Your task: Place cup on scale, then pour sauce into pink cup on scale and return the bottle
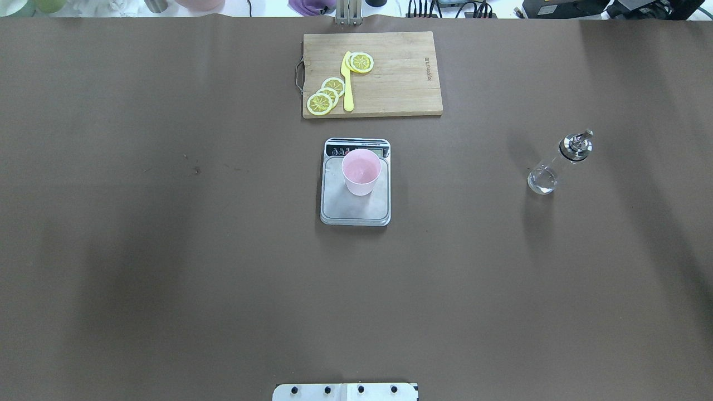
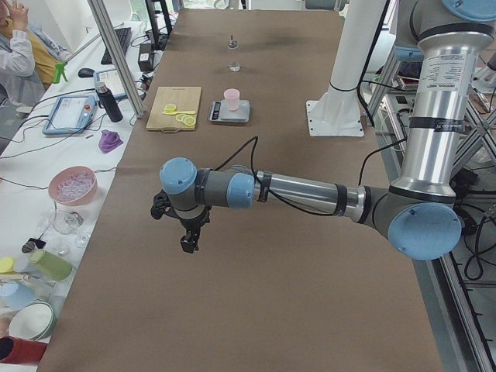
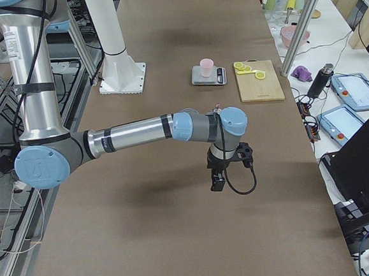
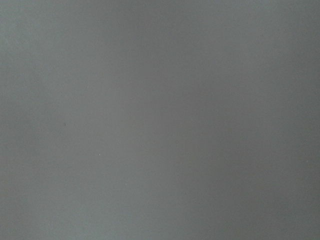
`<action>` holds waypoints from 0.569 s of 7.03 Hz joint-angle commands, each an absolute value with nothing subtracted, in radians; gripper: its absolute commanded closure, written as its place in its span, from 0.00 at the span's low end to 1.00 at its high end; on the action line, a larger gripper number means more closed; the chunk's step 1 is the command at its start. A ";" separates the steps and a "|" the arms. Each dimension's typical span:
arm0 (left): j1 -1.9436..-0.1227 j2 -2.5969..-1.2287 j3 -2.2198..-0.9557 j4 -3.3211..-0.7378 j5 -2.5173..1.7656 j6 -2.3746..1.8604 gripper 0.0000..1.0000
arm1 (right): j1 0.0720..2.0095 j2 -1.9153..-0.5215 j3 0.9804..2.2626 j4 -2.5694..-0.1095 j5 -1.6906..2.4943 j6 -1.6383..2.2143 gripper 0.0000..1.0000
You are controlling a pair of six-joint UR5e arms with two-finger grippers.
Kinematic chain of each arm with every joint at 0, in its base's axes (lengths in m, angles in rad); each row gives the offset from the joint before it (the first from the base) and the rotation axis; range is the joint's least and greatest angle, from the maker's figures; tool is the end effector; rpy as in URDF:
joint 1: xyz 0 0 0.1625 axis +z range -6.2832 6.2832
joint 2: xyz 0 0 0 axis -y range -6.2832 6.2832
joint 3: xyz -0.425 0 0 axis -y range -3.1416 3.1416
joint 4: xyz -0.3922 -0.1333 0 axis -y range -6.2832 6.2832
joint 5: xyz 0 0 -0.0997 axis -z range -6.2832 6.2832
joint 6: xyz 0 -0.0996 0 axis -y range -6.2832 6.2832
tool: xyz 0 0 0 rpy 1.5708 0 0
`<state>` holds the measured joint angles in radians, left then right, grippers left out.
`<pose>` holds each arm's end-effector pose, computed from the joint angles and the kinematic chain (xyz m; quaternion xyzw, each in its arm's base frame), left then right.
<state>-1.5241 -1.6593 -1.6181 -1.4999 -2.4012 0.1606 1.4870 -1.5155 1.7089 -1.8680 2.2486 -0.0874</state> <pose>-0.0350 -0.5322 0.5933 0.0526 0.4008 0.1076 0.9083 0.0288 -0.5037 0.5990 -0.0483 -0.3321 -0.0633 0.9399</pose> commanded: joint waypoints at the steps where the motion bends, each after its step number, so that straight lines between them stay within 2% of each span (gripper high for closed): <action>1: -1.531 -1.649 -1.615 -1.508 -2.410 0.161 0.02 | 1.489 -1.516 1.712 -1.868 2.250 -0.087 0.00; 4: -1.531 -1.646 -1.617 -1.508 -2.410 0.160 0.02 | 1.491 -1.517 1.713 -1.868 2.256 -0.087 0.00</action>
